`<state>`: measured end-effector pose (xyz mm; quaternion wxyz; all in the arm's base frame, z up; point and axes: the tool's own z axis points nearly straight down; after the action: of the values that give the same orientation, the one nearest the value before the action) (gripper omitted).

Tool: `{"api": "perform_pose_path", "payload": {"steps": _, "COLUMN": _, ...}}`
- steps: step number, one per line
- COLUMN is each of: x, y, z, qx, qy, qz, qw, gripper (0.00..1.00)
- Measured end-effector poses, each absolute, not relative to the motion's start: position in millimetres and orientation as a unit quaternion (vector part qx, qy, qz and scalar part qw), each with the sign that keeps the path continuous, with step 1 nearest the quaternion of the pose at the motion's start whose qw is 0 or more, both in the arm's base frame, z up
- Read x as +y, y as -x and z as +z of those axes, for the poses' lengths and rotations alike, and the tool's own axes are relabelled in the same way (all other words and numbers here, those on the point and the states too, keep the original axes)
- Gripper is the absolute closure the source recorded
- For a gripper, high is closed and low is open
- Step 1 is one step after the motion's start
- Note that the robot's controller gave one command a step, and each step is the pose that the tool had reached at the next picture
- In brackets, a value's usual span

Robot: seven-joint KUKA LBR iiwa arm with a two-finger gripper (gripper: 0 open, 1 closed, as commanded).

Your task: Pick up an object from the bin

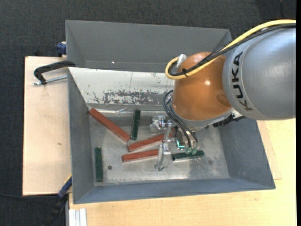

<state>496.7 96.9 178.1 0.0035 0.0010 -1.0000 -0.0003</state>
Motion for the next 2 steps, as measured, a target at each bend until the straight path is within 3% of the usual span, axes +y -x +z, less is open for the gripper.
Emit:
{"api": "perform_pose_path", "payload": {"steps": 1, "x": 96.5, "y": -499.9, "z": 180.0, "qx": -1.000, "qy": -0.004, "qz": -0.001, "qw": -0.001, "gripper": 0.00}}
{"api": "perform_pose_path", "payload": {"steps": 2, "x": 91.8, "y": -523.5, "z": 134.7, "qx": -0.997, "qy": -0.072, "qz": 0.000, "qw": -0.002, "gripper": 0.00}}
